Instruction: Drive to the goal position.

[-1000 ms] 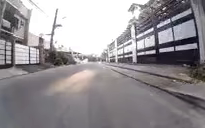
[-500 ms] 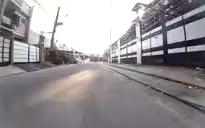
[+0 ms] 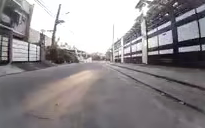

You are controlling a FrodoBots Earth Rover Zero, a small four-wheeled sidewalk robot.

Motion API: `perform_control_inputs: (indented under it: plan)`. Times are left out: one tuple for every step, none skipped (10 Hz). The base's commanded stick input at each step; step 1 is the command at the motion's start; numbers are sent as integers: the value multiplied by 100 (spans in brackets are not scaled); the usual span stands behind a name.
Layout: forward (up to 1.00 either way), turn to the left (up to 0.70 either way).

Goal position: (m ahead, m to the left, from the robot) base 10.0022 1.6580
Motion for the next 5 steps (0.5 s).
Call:
perform_control_inputs:
  plan:
    - [95,-1]
    - [95,-1]
    - [95,-1]
    - [95,-1]
    - [95,-1]
